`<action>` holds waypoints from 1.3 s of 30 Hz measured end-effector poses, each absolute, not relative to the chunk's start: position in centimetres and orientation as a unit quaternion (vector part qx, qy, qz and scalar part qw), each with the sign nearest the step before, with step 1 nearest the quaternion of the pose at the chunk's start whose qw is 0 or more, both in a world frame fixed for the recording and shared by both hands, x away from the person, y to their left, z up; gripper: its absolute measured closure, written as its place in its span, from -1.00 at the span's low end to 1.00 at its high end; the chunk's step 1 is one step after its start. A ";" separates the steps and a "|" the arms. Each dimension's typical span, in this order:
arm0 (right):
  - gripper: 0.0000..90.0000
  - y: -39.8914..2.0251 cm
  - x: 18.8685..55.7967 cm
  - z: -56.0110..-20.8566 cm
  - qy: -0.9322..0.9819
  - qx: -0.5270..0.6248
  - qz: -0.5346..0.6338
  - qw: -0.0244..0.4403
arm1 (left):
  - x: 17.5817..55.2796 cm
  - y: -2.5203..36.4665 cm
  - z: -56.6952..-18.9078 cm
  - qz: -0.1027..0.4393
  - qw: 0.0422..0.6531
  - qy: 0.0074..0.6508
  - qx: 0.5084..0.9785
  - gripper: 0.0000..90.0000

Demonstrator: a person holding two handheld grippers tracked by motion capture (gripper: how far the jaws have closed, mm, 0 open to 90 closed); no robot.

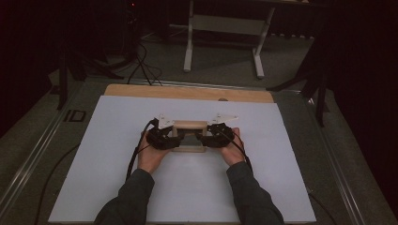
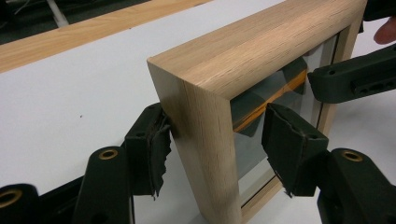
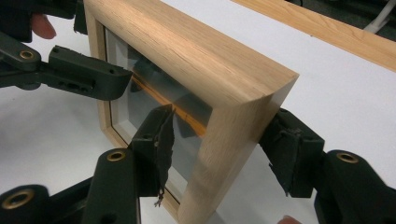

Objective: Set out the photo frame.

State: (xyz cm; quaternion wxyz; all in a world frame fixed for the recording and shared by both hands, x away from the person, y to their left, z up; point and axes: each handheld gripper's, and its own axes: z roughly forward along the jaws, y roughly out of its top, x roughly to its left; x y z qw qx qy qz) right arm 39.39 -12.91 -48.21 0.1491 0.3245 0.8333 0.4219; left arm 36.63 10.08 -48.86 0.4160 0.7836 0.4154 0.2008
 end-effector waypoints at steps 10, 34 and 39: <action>-0.10 -12.7 39.4 -48.6 0.841 0.322 0.409 0.145 | 37.0 10.2 -49.3 0.186 0.410 0.429 0.783 -0.20; -0.26 -13.6 38.8 -48.2 0.845 0.326 0.399 0.142 | 36.0 12.5 -48.5 0.163 0.411 0.433 0.785 -0.22; -0.26 -13.8 38.5 -47.9 0.848 0.322 0.396 0.144 | 35.5 12.9 -48.1 0.165 0.409 0.431 0.787 -0.21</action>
